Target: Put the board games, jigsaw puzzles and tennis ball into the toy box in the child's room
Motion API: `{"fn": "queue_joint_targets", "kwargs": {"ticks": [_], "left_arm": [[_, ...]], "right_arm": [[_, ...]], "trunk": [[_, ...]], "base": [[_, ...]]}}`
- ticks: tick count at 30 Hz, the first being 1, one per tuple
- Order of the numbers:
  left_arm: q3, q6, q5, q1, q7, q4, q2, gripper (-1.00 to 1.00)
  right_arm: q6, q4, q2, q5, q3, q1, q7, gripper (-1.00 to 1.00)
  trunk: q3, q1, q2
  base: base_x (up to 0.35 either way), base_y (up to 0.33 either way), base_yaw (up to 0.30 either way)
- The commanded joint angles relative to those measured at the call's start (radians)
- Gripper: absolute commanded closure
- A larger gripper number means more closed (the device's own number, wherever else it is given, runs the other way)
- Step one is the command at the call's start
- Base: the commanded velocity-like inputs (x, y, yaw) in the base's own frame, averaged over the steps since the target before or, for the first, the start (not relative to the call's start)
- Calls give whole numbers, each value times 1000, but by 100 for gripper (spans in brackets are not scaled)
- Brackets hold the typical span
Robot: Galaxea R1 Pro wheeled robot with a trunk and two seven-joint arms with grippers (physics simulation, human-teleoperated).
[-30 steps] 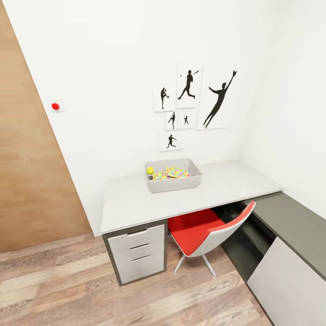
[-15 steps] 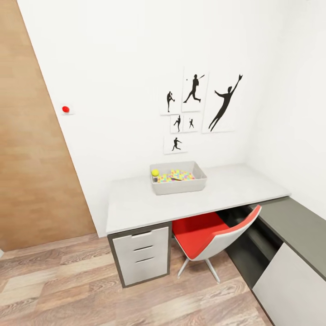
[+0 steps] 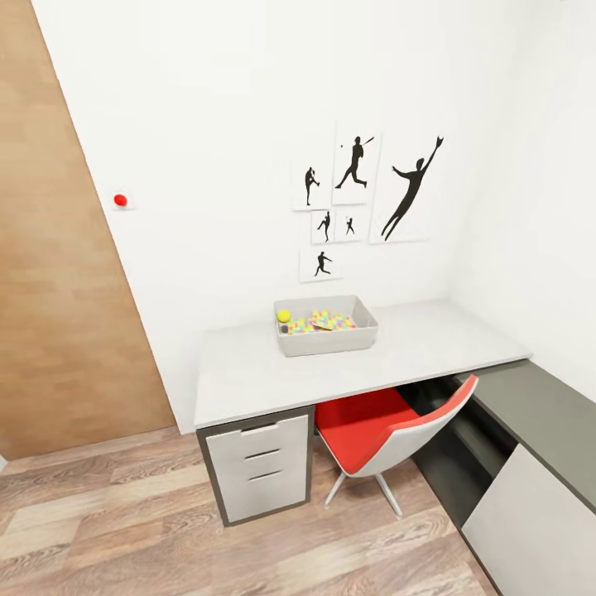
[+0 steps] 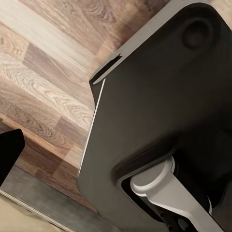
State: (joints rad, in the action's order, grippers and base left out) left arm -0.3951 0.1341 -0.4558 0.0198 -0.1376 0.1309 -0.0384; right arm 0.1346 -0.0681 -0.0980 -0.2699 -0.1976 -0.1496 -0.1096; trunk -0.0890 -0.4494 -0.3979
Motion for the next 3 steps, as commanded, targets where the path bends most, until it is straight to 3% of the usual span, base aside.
{"fn": "queue_joint_targets", "kwargs": {"ticks": [1,3], "left_arm": [[5,5,-10,0,-5,3,0,-100],[5,5,-10,0,-5,3,0,-100]], "right_arm": [[3,1,0,-8,-9,0,-4,-100],[3,1,0,-8,-9,0,-4,-100]], "trunk": [[-2,-1,-2],[-2,-1,-2]], "base": [[0,0,0],[0,0,0]]}}
